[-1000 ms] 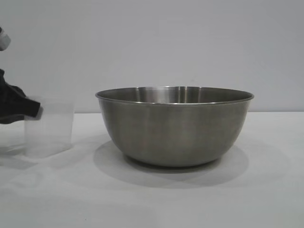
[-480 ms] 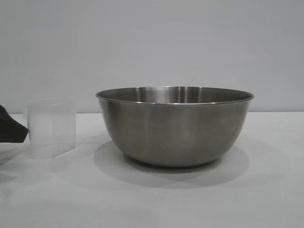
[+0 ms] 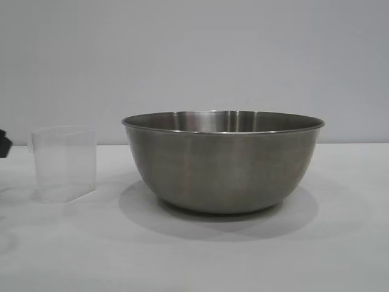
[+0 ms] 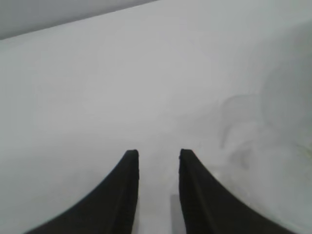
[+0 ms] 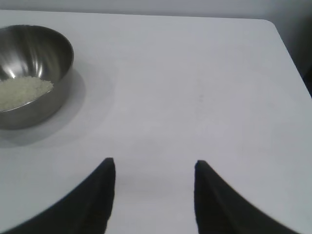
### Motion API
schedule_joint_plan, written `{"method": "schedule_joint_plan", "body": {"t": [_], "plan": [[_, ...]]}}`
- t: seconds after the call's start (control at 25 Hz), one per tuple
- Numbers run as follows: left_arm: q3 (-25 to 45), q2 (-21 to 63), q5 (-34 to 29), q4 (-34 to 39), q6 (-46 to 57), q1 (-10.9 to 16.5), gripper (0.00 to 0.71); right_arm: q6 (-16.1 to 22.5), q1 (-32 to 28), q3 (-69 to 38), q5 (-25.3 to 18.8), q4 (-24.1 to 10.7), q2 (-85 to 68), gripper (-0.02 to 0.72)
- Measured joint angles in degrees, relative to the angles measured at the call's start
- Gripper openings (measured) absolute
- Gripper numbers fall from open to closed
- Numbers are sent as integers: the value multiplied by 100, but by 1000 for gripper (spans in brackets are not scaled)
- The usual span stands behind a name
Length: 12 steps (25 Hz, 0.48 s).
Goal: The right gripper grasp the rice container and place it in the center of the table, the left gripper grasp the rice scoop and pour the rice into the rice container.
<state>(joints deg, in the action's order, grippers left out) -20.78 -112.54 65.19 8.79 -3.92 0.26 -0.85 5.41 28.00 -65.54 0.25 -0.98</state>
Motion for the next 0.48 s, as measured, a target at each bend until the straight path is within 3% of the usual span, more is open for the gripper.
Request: {"method": "schedule_joint_plan", "body": {"t": [0.16, 0.28, 0.32, 0.44, 0.48], "plan": [[-127, 157, 0, 610, 79, 692, 149, 0, 0, 0, 0, 0, 0, 365], [-164, 461, 0, 880, 79, 776, 149, 0, 0, 0, 0, 0, 0, 365], [-164, 613, 0, 923, 106, 776, 202, 0, 0, 0, 0, 0, 0, 365], [-164, 1069, 0, 970, 471, 776, 195, 0, 0, 0, 0, 0, 0, 365], [-164, 1185, 0, 958, 560, 776, 237, 0, 0, 0, 0, 0, 0, 365]]}}
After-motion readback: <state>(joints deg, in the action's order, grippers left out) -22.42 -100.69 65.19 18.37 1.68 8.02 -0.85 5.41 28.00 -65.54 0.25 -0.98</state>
